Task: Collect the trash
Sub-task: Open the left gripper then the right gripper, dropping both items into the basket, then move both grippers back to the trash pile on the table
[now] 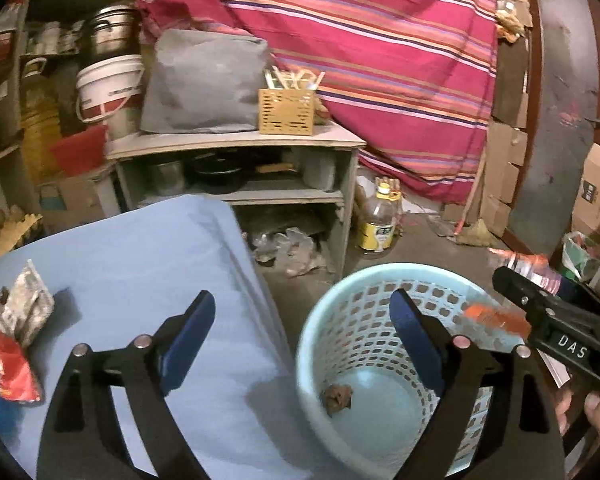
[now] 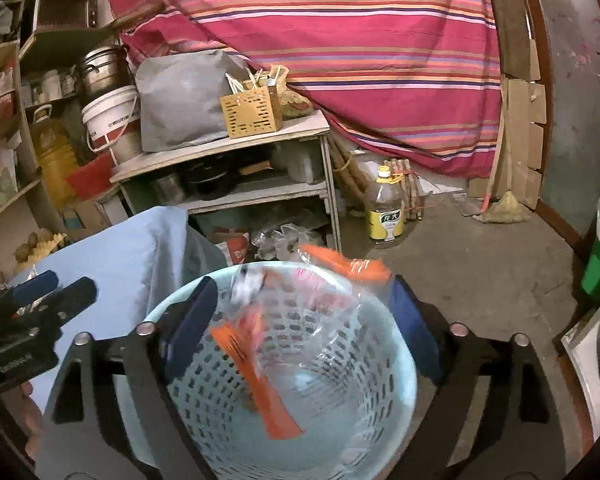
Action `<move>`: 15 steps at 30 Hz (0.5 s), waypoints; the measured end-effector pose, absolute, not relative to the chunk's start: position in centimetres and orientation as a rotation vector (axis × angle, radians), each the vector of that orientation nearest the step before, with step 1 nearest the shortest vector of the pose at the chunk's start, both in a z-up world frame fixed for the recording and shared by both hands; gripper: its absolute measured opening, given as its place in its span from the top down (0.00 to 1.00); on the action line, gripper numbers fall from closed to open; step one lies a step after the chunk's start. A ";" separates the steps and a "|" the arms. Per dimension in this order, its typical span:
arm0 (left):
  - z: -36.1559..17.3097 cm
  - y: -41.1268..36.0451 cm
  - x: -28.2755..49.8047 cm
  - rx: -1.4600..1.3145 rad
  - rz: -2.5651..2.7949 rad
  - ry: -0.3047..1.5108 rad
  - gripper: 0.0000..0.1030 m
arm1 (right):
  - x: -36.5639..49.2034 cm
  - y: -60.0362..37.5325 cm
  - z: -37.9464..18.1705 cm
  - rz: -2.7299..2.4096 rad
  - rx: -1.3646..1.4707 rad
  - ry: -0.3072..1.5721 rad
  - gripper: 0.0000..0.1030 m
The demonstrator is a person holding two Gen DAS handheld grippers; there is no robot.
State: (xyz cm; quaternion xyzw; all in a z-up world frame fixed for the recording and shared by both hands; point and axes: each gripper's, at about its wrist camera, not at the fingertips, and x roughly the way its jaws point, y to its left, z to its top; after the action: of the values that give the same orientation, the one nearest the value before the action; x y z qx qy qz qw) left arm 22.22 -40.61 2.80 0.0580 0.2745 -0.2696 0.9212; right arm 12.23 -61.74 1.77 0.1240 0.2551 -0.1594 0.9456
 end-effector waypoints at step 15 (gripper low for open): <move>2.6 -31.3 22.3 0.100 -0.394 0.568 0.14 | 13.5 -57.7 1.3 -0.323 0.215 0.554 0.04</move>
State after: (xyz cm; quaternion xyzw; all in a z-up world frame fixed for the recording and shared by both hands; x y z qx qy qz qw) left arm 22.31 -31.25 2.63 0.0488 0.2781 -0.1928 0.9397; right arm 13.48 -57.73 1.35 0.1053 0.2718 -0.1586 0.9434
